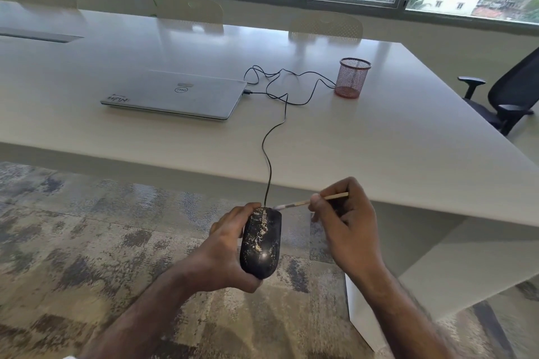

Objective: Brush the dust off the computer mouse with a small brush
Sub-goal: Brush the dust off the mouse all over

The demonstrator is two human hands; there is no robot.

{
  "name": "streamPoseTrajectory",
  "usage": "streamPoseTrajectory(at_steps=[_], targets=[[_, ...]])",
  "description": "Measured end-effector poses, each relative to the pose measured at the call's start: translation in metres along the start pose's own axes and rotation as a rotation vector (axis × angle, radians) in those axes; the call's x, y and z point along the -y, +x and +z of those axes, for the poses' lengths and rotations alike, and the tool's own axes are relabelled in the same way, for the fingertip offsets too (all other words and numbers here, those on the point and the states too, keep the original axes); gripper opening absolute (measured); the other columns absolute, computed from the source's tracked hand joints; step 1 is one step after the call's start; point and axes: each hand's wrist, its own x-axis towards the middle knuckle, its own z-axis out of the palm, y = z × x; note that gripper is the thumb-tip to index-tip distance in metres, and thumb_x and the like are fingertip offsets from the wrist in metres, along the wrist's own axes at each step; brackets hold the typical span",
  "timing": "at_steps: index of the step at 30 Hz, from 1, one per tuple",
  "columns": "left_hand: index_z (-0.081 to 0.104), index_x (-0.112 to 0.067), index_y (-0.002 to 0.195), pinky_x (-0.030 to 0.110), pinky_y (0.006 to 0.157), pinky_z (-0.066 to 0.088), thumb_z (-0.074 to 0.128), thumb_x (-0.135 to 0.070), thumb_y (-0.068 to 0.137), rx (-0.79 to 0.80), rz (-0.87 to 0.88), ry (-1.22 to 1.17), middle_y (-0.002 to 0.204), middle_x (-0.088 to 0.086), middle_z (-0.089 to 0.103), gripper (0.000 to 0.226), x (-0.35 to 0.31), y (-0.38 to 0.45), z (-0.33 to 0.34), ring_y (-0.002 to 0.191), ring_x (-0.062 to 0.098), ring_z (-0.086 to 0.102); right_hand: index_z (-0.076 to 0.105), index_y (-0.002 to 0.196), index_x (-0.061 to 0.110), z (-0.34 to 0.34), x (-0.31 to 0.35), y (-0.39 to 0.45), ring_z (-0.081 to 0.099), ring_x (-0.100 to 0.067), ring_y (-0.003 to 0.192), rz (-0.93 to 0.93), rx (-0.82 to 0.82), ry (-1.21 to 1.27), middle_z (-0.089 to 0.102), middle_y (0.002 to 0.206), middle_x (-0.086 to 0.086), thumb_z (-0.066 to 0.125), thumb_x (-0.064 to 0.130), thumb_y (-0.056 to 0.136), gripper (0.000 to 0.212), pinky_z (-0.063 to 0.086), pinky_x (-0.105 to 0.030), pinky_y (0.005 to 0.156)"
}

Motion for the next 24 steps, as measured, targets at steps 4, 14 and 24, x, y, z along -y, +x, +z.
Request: streamPoseTrajectory(at_steps=[4,14,24], targets=[[0.022,-0.085,0.122,0.043,0.112,0.049,0.091,-0.032,0.047,-0.025,0.003,0.005,0.129,-0.036,0.041,0.115,-0.002,0.001,-0.001,0.130,0.009,0.046,0.055,0.084,0.027,0.004,-0.002,-0.003,0.065,-0.034,0.071,0.005,0.051,0.016,0.069,0.078,-0.007,0.071,0.016,0.094,0.022,0.054,-0.057,0.065],[0.029,-0.074,0.130,0.042,0.109,0.052,0.092,-0.029,0.047,-0.036,-0.012,-0.044,0.133,-0.027,0.045,0.114,-0.002,0.002,0.000,0.130,0.011,0.049,0.057,0.082,0.029,-0.002,0.000,-0.010,0.066,-0.031,0.066,-0.057,0.054,0.045,0.068,0.074,-0.006,0.069,0.026,0.088,0.014,0.054,-0.051,0.059],[0.035,-0.042,0.151,0.047,0.107,0.054,0.091,-0.029,0.046,-0.005,-0.050,-0.093,0.136,-0.017,0.048,0.120,-0.004,0.001,0.001,0.130,0.016,0.051,0.056,0.083,0.029,-0.003,0.005,-0.015,0.063,-0.039,0.067,-0.078,0.062,0.053,0.066,0.074,-0.011,0.069,0.033,0.088,0.015,0.051,-0.058,0.058]])
